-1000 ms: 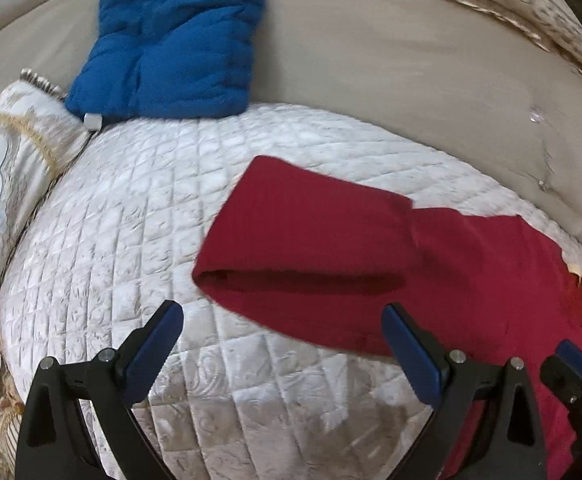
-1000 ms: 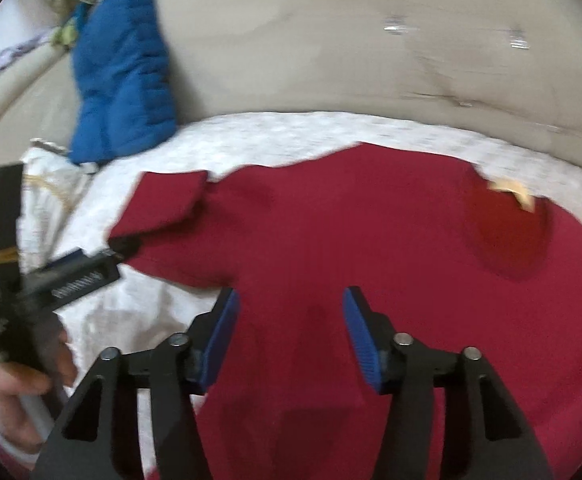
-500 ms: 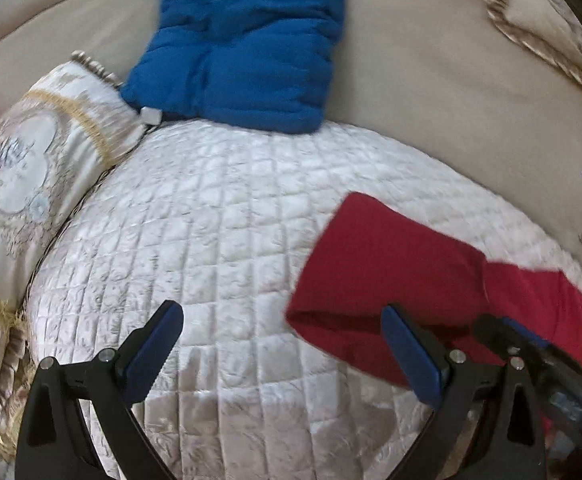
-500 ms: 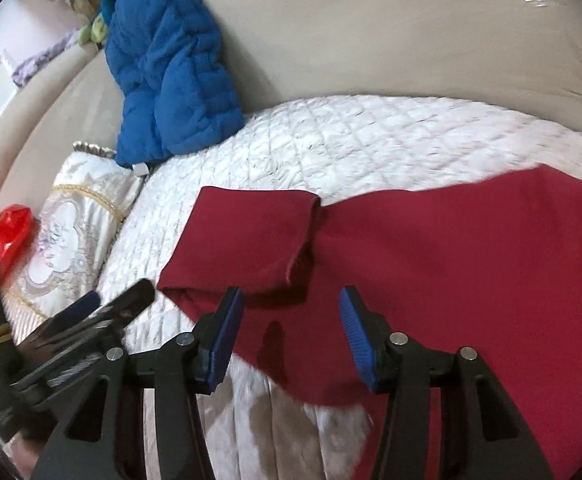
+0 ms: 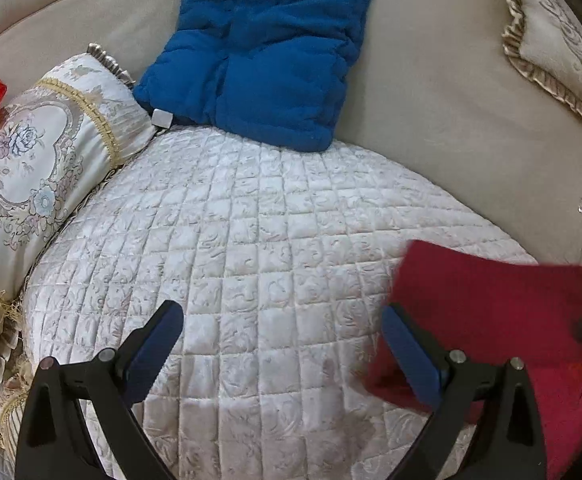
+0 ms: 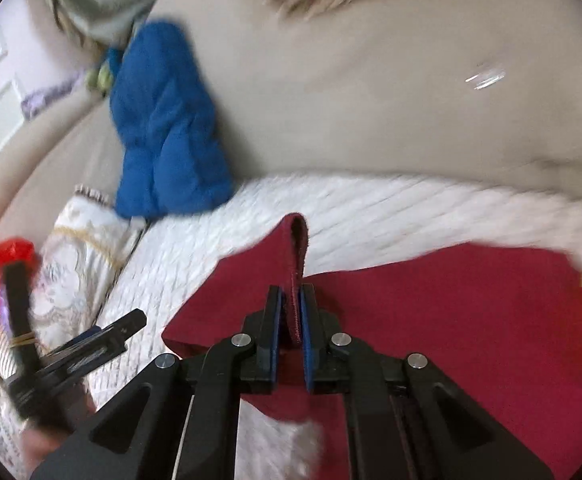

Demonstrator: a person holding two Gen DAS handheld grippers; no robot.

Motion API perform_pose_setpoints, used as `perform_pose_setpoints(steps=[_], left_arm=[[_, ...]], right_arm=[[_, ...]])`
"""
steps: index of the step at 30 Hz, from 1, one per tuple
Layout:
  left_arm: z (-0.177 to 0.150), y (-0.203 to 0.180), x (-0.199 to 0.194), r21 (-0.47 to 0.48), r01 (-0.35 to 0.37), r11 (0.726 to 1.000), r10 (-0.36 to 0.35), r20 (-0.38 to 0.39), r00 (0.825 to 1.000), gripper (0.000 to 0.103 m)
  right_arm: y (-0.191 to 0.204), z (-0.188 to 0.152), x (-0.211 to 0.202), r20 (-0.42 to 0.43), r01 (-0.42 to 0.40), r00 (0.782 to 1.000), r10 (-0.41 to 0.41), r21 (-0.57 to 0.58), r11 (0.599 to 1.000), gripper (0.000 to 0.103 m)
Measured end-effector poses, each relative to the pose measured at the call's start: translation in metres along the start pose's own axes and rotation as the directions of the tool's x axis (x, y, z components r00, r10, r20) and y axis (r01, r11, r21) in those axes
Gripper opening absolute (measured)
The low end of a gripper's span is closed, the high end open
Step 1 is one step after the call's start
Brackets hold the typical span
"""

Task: Fold small clothes
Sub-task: 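Grasp the sweater's side edge with the right tool and fold it inward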

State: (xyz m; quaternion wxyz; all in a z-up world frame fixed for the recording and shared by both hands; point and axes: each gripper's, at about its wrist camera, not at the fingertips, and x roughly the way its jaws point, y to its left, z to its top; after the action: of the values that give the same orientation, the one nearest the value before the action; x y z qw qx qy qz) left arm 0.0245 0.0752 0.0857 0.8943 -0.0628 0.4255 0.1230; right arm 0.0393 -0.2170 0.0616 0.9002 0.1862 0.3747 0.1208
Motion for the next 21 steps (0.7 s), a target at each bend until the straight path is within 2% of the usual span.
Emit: perform_pose_setpoints(steps=[3,7,11,17,19,20,21], left_arm=[[-0.007,-0.015,-0.003,0.038,0.026,0.999,-0.026,-0.004,1.000,0.101],[-0.021,-0.042,-0.011,0.117,0.069,0.991,-0.069,-0.003,0.998,0.101],[-0.033,-0.063,-0.015,0.180,0.087,0.980,-0.087,-0.009,0.996,0.101],[-0.044,-0.082,-0.009,0.242,0.099,0.965,-0.092,-0.039,0.995,0.101],[-0.046,-0.085,-0.009,0.256,0.102,0.961,-0.093,-0.044,0.995,0.101],[-0.048,-0.087,-0.009,0.266,0.101,0.959,-0.093,-0.045,0.995,0.101],[-0.049,-0.088,-0.009,0.273,0.104,0.956,-0.095,-0.048,0.994,0.101]], right_arm=[[-0.038,-0.001,-0.053,0.055,0.075,0.996,-0.077,0.031,0.997,0.000],[-0.091,-0.013,-0.112,0.077,0.200,0.975,-0.206,0.084,0.976,0.000],[-0.136,-0.029,-0.140,0.049,0.294,0.951,-0.304,0.152,0.944,0.000],[-0.189,-0.055,-0.166,0.007,0.431,0.894,-0.447,0.253,0.866,0.000],[-0.203,-0.062,-0.163,-0.032,0.492,0.864,-0.503,0.266,0.829,0.000],[-0.207,-0.066,-0.160,-0.053,0.544,0.833,-0.551,0.260,0.798,0.000],[-0.210,-0.067,-0.157,-0.083,0.617,0.782,-0.618,0.240,0.749,0.000]])
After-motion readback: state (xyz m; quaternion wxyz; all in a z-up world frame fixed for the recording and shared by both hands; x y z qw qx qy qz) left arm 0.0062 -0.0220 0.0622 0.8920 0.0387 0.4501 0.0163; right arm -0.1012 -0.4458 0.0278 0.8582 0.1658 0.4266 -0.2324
